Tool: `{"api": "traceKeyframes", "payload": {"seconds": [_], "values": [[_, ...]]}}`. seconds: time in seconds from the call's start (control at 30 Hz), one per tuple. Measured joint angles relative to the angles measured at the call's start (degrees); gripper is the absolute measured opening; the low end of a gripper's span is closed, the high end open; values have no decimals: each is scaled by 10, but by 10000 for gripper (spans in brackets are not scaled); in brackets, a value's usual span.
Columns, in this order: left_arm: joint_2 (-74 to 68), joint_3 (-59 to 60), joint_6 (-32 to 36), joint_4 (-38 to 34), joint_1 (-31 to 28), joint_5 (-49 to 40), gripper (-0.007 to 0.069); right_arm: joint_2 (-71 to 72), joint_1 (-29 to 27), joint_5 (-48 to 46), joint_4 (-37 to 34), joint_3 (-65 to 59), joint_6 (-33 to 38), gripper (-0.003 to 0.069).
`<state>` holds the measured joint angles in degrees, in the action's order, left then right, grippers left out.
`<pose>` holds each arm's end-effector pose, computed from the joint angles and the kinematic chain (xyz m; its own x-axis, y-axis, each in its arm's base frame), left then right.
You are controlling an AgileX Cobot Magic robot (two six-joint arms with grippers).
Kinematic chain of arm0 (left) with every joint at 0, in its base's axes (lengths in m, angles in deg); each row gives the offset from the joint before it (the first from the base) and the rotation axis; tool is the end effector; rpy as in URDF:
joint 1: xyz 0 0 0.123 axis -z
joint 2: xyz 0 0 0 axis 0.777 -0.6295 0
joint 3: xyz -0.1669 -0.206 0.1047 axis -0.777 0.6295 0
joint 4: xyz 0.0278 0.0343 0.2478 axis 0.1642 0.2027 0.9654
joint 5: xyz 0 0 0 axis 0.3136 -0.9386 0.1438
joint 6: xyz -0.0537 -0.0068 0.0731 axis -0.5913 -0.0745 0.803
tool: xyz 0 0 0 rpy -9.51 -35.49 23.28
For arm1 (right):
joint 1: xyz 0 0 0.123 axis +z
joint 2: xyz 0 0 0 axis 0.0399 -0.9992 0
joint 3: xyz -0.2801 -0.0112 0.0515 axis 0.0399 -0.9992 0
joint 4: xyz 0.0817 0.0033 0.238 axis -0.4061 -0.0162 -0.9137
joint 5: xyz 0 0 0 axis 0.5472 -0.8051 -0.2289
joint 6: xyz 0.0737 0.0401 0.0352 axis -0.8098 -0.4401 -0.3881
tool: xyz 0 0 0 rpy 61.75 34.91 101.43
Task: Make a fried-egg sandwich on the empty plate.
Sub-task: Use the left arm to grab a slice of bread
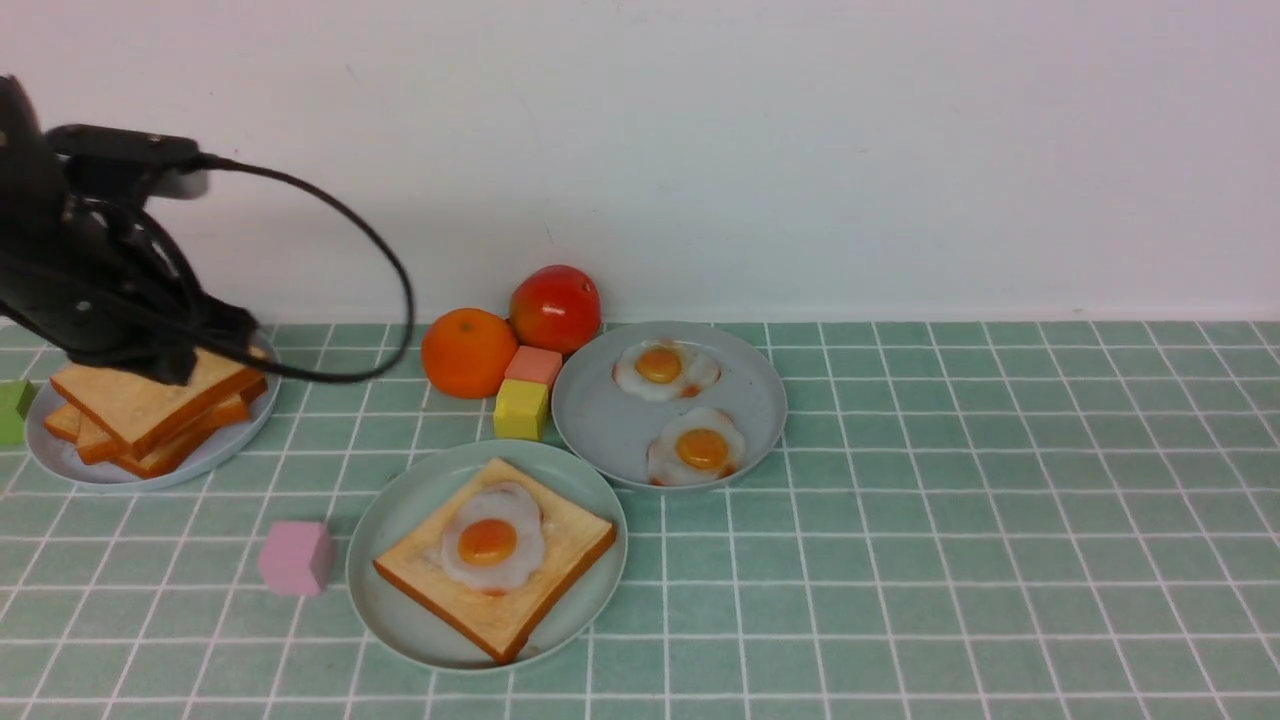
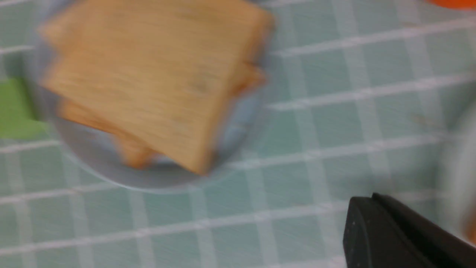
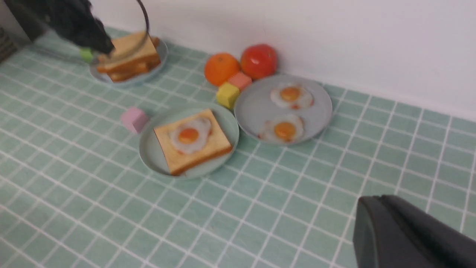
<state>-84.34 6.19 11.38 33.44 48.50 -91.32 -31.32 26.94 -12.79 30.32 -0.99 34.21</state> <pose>0.3725 0.0161 0.2731 -0.8456 0.1451 -0.5137 0.1120 0.9892 0.0950 0.0546 0.0368 0.4312 -0.4192 -0.1337 -0.8980 -0.4992 0.8601 0.1050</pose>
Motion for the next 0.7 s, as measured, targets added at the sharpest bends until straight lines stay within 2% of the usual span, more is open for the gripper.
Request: {"api": "traceKeyframes", "payload": {"seconds": [0.1, 0.2, 0.37, 0.4, 0.43, 0.47, 0.5, 0.57, 0.7], "values": [[-48, -38, 70, 0, -32, 1, 29, -2, 0, -4, 3, -6, 0, 5], [-73, -49, 121, 10, -38, 5, 115, -3, 0, 1, 3, -10, 0, 6], [-106, -52, 159, 32, -38, 34, 352, -3, 0, 27, -13, -11, 0, 6], [-106, -52, 159, 33, -38, 36, 360, -3, 0, 28, -14, -11, 0, 6], [-117, -53, 161, 37, -38, 52, 426, -3, 0, 32, -21, -11, 0, 6], [-118, -53, 161, 37, -38, 54, 426, -3, 0, 33, -22, -11, 0, 6], [-126, -54, 162, 40, -38, 65, 465, -3, 0, 36, -27, -12, 0, 6], [-138, -54, 162, 43, -38, 73, 488, -3, 0, 41, -29, -16, 0, 8], [-162, -54, 162, 52, -38, 78, 496, -3, 0, 46, -38, -26, 0, 8]]}}
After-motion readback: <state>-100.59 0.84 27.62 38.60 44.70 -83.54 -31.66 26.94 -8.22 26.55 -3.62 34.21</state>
